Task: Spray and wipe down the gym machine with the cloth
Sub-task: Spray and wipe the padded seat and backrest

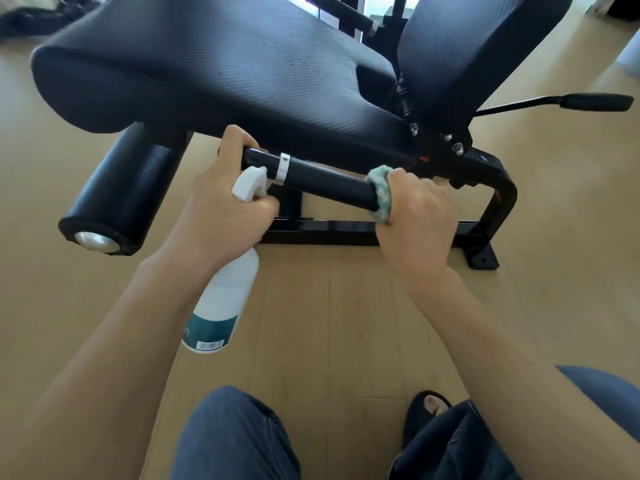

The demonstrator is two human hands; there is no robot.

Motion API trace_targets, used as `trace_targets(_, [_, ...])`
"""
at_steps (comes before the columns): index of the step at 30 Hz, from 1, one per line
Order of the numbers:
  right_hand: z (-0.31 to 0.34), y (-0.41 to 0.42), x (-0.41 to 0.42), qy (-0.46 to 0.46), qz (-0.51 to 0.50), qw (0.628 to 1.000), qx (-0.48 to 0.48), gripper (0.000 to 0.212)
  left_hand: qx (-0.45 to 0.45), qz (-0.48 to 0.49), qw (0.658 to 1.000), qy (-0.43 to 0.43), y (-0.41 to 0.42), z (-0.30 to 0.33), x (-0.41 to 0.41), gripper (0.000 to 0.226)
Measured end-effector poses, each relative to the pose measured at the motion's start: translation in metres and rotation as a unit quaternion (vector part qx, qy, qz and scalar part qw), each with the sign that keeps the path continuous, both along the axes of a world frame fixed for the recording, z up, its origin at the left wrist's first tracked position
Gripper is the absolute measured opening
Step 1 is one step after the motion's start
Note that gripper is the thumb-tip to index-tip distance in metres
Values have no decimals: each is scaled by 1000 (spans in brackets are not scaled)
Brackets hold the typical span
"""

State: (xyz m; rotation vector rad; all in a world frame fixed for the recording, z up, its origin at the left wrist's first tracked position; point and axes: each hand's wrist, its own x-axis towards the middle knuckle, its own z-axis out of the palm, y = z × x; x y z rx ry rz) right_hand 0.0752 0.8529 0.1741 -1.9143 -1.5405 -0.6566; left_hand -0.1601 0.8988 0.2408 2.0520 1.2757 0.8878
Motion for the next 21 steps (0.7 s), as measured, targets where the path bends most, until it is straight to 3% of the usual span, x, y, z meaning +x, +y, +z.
trace_targets(2, [14,0,-4,35,12,996,-77,20,-9,-1,1000,-8,1,1,3,44])
trace_targets(4, [41,4,-3,64,58,971,-223,16,-9,-2,1000,-9,1,1,3,44])
trace_targets(7, [86,27,-20,135,155,888,-411,22,-7,-6,1000,-12,-1,2,4,42])
trace_targets(10, [111,61,-57,196,240,806,-505,34,-27,-5,999,-23,0,5,2,39])
trace_targets(12, [121,71,-69,202,266,773,-539,37,-34,-11,999,-22,1,7,1,41])
trace_targets(14, [115,70,-71,182,288,799,-496,26,-31,-8,999,-19,1,7,1,41])
trace_targets(16, [97,59,-74,122,250,886,-372,12,-23,-7,999,-23,0,6,3,40])
trace_targets(18, [70,45,-83,3,149,970,-190,10,-18,-6,1000,-25,-1,5,4,40])
trace_targets(21, [41,37,-92,-29,91,995,-16,23,-30,2,999,-35,-2,6,3,39])
